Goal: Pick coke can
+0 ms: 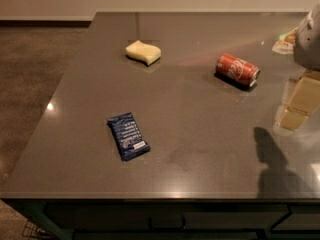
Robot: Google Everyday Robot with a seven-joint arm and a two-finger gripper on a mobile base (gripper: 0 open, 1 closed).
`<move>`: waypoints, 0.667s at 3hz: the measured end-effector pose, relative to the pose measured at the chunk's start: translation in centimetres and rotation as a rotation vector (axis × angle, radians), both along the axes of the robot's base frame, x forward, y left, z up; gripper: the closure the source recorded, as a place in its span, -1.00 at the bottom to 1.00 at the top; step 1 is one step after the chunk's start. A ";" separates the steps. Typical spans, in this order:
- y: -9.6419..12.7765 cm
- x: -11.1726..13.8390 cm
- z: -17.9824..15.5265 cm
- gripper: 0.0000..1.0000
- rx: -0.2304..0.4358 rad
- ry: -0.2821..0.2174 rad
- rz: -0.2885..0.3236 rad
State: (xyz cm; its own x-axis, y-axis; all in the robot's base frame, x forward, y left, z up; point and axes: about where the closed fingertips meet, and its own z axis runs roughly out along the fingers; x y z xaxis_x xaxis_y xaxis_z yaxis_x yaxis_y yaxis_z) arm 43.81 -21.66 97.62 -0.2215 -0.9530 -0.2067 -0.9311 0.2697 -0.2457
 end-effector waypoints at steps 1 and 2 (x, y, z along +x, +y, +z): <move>0.0 0.0 0.0 -1.00 0.000 0.000 0.000; 0.2 1.4 0.4 -1.00 0.003 -0.024 -0.021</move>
Offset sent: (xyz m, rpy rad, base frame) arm 0.0314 0.0034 0.0037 0.0073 -0.0339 -0.0481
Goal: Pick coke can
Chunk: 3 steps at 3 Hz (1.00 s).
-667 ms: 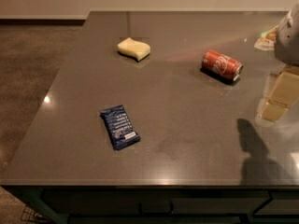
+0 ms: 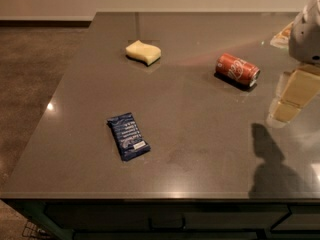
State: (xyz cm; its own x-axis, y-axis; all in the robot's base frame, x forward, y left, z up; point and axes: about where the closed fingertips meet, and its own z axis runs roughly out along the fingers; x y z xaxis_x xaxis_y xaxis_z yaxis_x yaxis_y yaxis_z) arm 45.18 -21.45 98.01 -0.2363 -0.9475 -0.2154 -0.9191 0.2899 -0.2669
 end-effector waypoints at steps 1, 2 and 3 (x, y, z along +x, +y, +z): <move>0.2 2.2 0.0 -1.00 0.012 -0.007 -0.027; 0.1 4.7 -0.8 -1.00 0.027 0.006 -0.059; -0.6 7.9 -2.0 -1.00 0.052 0.032 -0.105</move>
Offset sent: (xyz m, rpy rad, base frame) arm 0.0752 -0.0019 -0.0193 0.0448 0.0332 -0.1003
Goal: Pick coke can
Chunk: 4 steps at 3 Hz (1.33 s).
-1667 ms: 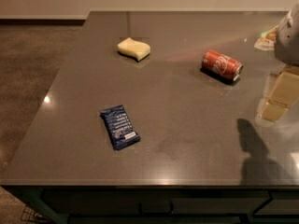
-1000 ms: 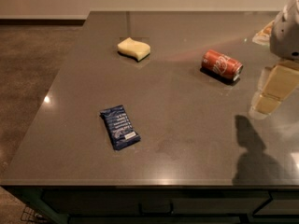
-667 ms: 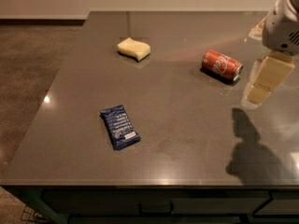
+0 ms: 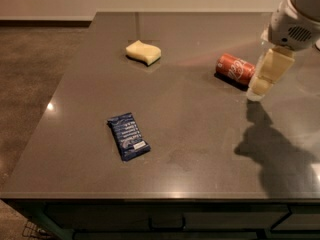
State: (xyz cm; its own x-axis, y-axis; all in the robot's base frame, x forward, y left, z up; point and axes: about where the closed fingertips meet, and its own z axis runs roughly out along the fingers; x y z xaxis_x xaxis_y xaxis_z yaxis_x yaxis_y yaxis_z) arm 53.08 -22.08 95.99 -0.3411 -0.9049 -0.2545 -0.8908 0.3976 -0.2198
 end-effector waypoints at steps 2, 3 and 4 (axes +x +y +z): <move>-1.5 6.3 -2.1 -1.00 0.047 0.025 -0.095; -2.3 8.9 -3.4 -1.00 0.049 0.037 -0.134; -3.3 10.8 -5.0 -1.00 0.034 0.064 -0.168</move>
Offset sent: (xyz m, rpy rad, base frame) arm 0.0965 -0.0257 -0.0292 0.0741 0.0406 -0.1543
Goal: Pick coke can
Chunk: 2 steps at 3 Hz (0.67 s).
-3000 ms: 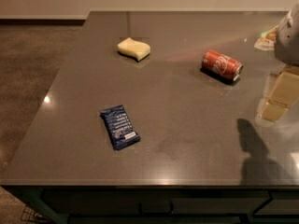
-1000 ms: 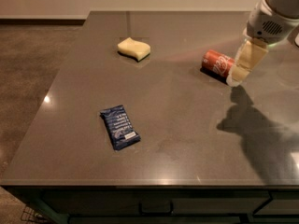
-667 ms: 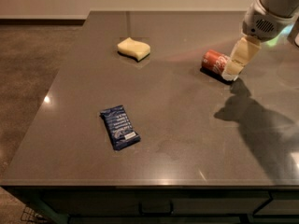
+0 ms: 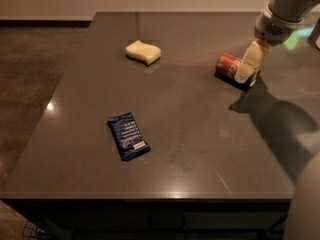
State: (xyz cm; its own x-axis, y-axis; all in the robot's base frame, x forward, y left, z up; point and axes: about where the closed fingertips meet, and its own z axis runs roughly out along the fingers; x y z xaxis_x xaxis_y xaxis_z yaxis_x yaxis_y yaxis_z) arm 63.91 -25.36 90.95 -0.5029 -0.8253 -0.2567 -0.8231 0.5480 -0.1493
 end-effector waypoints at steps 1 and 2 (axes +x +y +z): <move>-0.6 1.3 -1.7 -1.00 -0.010 0.029 -0.022; -0.8 2.2 -2.9 -1.00 -0.024 0.048 -0.034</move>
Offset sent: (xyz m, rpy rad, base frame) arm 0.0268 -0.0151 -0.0349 -0.0467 0.0957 -0.0495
